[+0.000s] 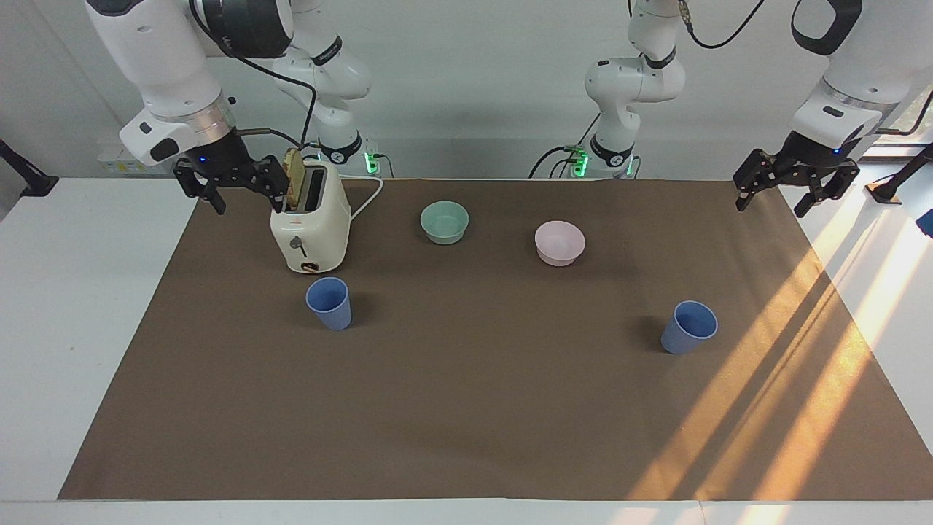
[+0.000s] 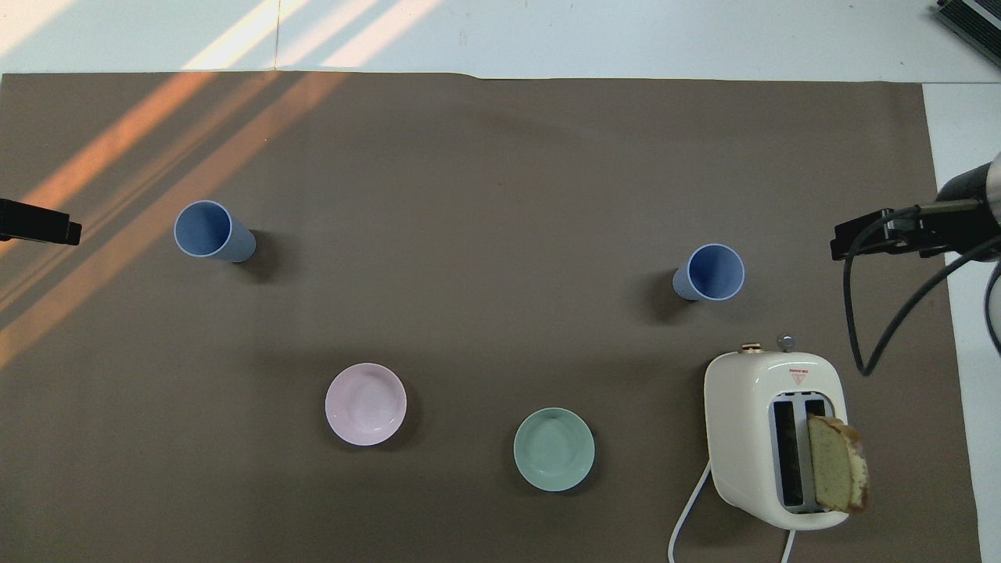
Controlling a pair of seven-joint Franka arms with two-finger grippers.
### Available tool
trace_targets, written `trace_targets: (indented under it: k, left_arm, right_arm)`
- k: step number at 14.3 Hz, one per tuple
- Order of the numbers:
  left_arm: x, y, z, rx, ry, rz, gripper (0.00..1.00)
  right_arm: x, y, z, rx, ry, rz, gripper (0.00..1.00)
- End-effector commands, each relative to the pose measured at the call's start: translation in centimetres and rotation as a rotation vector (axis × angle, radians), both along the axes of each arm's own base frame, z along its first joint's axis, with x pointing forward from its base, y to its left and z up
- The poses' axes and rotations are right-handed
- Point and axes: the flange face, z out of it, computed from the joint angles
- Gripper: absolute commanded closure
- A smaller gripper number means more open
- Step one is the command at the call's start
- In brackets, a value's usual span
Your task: Stack blue cups with both arms
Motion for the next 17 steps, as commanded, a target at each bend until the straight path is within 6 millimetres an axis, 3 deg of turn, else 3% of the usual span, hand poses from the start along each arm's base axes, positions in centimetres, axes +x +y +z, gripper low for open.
trace_targets:
  k: [1, 3, 5, 11, 13, 17]
  left_arm:
    - [0.3, -0.1, -0.8, -0.006, -0.016, -0.036, 0.0]
    - [1.2, 0.0, -1.9, -0.003, -0.018, -0.032, 0.0]
    - [2.5, 0.5, -4.4, 0.0, -0.028, -0.024, 0.0]
    - [5.9, 2.0, -16.1, 0.014, -0.047, -0.009, 0.0]
    - [7.1, 1.3, -21.0, 0.016, -0.014, -0.016, 0.0]
    - [6.8, 0.7, -26.5, -0.004, -0.035, 0.0, 0.0]
  right_arm:
    - [-0.8, -0.1, 0.2, 0.016, 0.002, -0.006, 0.0]
    - [-0.8, -0.1, 0.2, 0.016, 0.0, -0.006, 0.0]
    - [-0.8, -0.1, 0.2, 0.016, 0.0, -0.006, 0.0]
    - [-0.8, -0.1, 0.2, 0.016, -0.001, -0.008, 0.0]
    - [-0.8, -0.1, 0.2, 0.016, 0.0, -0.008, 0.0]
    - [-0.8, -0.1, 0.2, 0.016, 0.0, -0.006, 0.0]
